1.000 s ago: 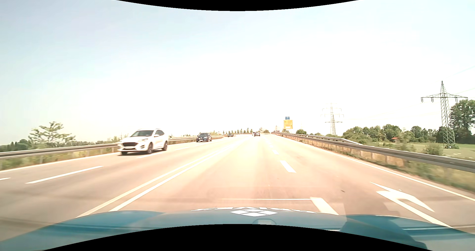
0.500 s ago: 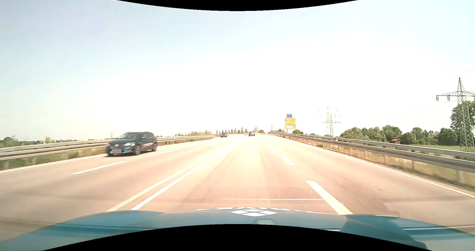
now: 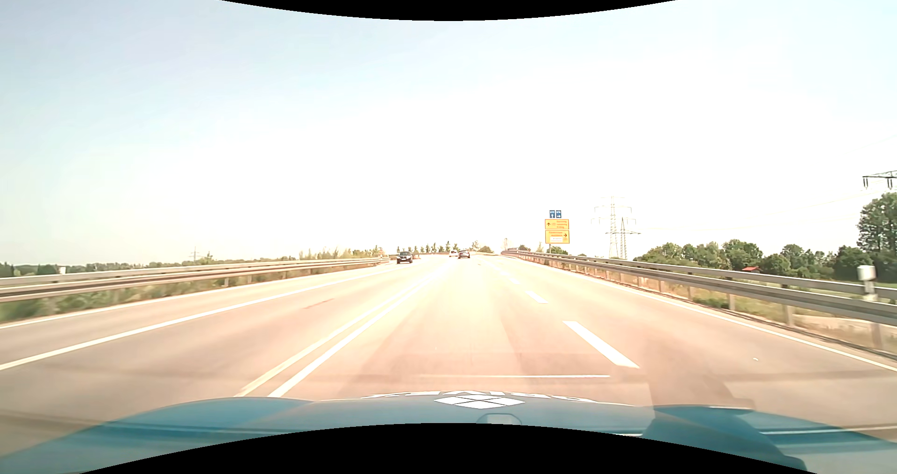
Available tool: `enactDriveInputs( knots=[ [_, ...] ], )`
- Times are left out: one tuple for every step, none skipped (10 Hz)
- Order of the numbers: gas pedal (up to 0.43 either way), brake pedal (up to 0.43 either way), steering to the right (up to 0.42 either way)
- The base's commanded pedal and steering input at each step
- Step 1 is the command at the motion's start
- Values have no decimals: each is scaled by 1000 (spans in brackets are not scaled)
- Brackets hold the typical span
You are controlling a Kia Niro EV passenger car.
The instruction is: Follow the waypoints while adhering to traffic rules and regulations
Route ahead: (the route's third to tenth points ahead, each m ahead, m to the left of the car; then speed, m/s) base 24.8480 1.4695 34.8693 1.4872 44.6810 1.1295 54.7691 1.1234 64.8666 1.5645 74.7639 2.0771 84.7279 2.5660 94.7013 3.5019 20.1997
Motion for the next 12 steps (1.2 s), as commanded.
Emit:
enactDriveInputs(
  knots=[
    [118, 0, 6],
    [110, 0, 5],
    [110, 0, 5],
    [110, 0, 4],
    [98, 0, 3],
    [98, 0, 3],
    [98, 0, 3],
    [110, 0, 3],
    [118, 0, 2],
    [150, 0, 1],
    [169, 0, 1],
    [169, 0, 0]
  ],
)
